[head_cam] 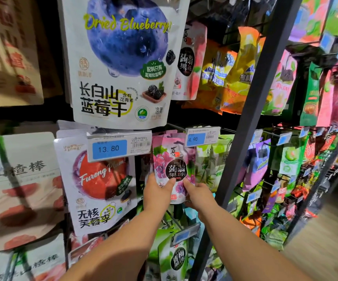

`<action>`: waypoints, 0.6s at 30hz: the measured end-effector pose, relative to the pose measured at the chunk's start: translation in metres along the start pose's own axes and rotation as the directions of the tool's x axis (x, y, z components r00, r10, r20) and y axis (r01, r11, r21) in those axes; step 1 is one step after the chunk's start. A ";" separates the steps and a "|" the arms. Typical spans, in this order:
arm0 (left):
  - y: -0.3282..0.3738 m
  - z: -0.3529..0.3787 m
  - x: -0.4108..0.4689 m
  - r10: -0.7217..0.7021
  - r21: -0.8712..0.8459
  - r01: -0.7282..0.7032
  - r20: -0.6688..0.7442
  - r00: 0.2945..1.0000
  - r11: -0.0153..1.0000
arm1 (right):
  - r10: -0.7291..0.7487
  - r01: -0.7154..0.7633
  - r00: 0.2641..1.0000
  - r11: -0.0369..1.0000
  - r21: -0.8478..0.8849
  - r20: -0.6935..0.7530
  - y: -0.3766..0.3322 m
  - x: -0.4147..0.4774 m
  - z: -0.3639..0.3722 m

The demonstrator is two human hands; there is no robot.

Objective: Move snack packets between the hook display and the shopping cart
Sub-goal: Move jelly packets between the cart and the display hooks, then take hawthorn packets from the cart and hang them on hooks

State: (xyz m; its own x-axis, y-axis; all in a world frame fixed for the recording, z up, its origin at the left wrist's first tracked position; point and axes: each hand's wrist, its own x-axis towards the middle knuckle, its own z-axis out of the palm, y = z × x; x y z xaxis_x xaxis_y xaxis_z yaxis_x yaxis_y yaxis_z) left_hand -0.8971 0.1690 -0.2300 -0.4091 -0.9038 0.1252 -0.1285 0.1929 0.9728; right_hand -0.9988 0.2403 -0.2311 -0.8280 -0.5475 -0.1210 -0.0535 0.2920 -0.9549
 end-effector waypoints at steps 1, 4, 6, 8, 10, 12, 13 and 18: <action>-0.001 0.000 0.003 -0.001 0.002 0.001 -0.009 1.000 1.000 | 0.004 -0.004 1.000 1.000 -0.009 0.003 -0.002 0.000 0.001; -0.003 -0.001 0.008 -0.024 0.010 0.024 -0.015 1.000 1.000 | 0.023 -0.023 0.999 1.000 0.010 0.029 -0.009 -0.008 0.004; -0.008 -0.002 0.008 -0.033 0.027 0.034 -0.016 0.999 0.999 | 0.023 -0.024 0.999 0.999 0.024 0.029 -0.013 -0.017 0.004; -0.016 -0.002 0.005 -0.042 -0.002 0.042 -0.005 0.999 0.999 | 0.016 -0.016 0.999 1.000 -0.007 0.032 -0.009 -0.020 0.000; -0.028 -0.001 -0.002 -0.065 -0.072 0.067 0.031 0.997 0.995 | 0.016 -0.014 0.999 0.999 -0.039 0.034 -0.003 -0.023 -0.004; -0.039 0.001 -0.009 -0.086 -0.088 0.090 0.048 0.995 0.992 | 0.024 -0.022 0.999 0.997 -0.075 0.030 0.003 -0.027 -0.008; -0.043 0.003 -0.012 -0.097 -0.079 0.101 0.045 0.994 0.992 | 0.019 -0.016 0.999 0.995 -0.095 0.026 0.006 -0.031 -0.010; -0.067 0.015 -0.033 -0.168 -0.185 0.189 0.120 0.978 0.964 | -0.037 0.039 0.999 0.980 -0.197 0.017 0.030 -0.054 -0.028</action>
State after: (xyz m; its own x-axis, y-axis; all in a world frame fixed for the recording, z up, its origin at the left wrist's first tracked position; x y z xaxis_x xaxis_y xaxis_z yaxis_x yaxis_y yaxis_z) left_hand -0.8887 0.1913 -0.3026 -0.4873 -0.8708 -0.0647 -0.0341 -0.0551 0.9979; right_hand -0.9708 0.3004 -0.2456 -0.8161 -0.5707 -0.0904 -0.1947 0.4189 -0.8869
